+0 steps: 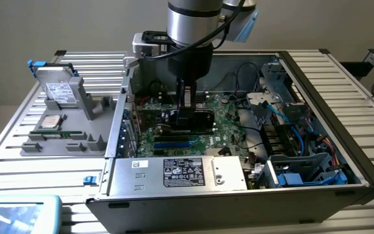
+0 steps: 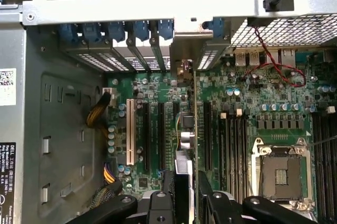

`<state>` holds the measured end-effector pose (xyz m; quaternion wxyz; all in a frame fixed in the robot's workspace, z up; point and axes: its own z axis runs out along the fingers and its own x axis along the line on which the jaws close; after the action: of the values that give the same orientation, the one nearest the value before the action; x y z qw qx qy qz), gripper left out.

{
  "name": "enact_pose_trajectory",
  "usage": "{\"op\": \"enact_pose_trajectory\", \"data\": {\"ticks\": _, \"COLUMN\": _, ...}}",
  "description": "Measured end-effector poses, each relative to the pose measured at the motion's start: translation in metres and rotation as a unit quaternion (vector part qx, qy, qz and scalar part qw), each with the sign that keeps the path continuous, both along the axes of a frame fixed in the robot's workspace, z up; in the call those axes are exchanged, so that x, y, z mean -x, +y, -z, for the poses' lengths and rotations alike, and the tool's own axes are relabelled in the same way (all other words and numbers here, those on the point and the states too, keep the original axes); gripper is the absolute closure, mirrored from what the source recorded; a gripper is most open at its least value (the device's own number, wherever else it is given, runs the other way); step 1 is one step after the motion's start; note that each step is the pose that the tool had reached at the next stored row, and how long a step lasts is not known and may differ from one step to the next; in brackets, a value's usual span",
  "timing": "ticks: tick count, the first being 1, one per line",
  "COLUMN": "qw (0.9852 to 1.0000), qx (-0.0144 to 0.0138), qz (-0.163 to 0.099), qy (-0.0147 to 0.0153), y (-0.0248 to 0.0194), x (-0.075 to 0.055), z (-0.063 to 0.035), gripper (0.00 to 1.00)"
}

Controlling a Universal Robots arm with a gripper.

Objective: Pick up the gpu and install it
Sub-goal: 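Insert the gpu into the slot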

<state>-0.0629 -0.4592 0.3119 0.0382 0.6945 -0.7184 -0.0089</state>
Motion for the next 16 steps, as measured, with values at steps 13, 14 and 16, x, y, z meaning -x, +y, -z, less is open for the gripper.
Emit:
{"op": "enact_pose_trajectory", "data": {"ticks": 13, "qw": 1.0, "qx": 0.0006, "qz": 0.0, "qy": 0.0, "y": 0.0007, "x": 0.001, "z": 0.0237, "gripper": 0.72}}
{"op": "enact_pose_trajectory", "data": {"ticks": 14, "qw": 1.0, "qx": 0.0006, "qz": 0.0, "qy": 0.0, "y": 0.0007, "x": 0.001, "z": 0.0255, "gripper": 0.72}}
{"op": "enact_pose_trajectory", "data": {"ticks": 16, "qw": 1.0, "qx": 0.0007, "qz": 0.0, "qy": 0.0, "y": 0.0007, "x": 0.002, "z": 0.0292, "gripper": 0.72}}
